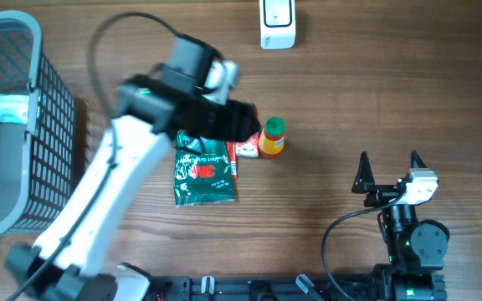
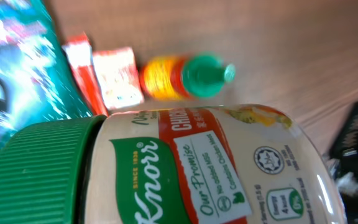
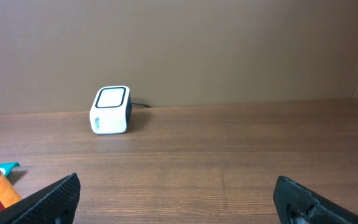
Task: Scan the item barcode
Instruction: 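Lift the Knorr jar out and place it right of the glove bag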
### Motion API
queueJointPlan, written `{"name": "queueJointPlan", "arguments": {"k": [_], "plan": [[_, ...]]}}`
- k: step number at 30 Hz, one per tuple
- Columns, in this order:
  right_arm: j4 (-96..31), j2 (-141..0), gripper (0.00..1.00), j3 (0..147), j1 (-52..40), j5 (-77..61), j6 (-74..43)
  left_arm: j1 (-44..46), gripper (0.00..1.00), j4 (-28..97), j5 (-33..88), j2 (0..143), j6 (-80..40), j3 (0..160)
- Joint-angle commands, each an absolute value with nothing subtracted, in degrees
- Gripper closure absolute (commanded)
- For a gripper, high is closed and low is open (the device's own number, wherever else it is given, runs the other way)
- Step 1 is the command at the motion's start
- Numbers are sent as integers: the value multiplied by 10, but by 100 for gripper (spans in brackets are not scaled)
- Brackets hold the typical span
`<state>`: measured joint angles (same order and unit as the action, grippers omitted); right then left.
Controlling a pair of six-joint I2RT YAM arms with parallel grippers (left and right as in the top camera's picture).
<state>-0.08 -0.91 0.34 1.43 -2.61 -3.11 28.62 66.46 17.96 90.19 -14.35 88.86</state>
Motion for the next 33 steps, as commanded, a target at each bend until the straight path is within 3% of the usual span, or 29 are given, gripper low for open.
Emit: {"name": "queueJointPlan", "arguments": {"k": [1, 11, 20, 26, 29, 33], "plan": [[0, -8, 0, 3, 11, -33, -26, 340, 45, 660, 149, 945, -175, 857], [0, -8, 0, 3, 11, -33, -26, 437, 44, 582, 62, 990, -312, 751], [0, -8, 0, 3, 11, -33, -26, 458, 39, 286, 31, 1008, -472, 603], [0, -8, 0, 3, 11, -33, -26, 459, 37, 280, 31, 1018, -486, 599], [0, -8, 0, 3, 11, -33, -26, 459, 32, 280, 31, 1018, -486, 599], [0, -8, 0, 3, 11, -33, -26, 459, 0, 277, 31, 1017, -486, 600]]}}
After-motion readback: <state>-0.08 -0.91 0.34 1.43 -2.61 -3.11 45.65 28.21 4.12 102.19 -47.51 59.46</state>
